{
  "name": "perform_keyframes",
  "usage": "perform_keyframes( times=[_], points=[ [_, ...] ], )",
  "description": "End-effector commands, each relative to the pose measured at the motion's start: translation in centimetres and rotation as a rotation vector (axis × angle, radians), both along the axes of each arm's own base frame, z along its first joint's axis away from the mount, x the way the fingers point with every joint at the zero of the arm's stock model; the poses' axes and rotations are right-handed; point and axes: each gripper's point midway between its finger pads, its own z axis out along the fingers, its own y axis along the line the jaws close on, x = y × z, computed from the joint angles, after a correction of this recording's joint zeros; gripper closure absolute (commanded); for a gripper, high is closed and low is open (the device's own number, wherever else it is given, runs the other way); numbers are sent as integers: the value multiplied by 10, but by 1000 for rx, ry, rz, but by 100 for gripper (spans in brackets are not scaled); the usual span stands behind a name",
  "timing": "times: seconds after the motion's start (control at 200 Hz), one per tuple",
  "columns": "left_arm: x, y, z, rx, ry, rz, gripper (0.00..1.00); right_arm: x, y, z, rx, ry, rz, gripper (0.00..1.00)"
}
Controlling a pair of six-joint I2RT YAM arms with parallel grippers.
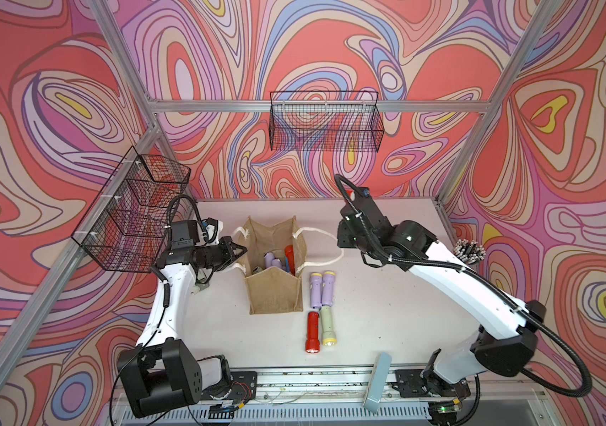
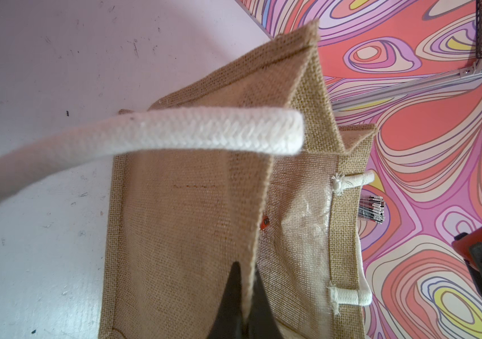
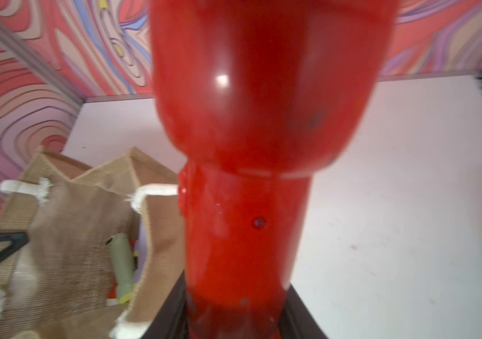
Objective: Put the flashlights into the tote bags
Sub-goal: Place the flashlight in the canvas bag.
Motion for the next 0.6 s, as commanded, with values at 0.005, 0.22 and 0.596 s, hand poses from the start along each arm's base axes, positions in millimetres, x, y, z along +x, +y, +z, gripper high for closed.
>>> perform_keyframes(
  times=[0.005, 0.22, 0.596],
  points=[
    [-3, -1, 0, 8, 10, -17, 100, 5, 75, 24, 150, -64, 276, 83],
    [-3, -2, 1, -7, 7, -19, 100, 2, 153, -11, 158, 31, 460, 83],
    [-2, -3, -1, -19, 12, -21, 100, -18, 198, -79, 136, 183, 580, 84]
  ],
)
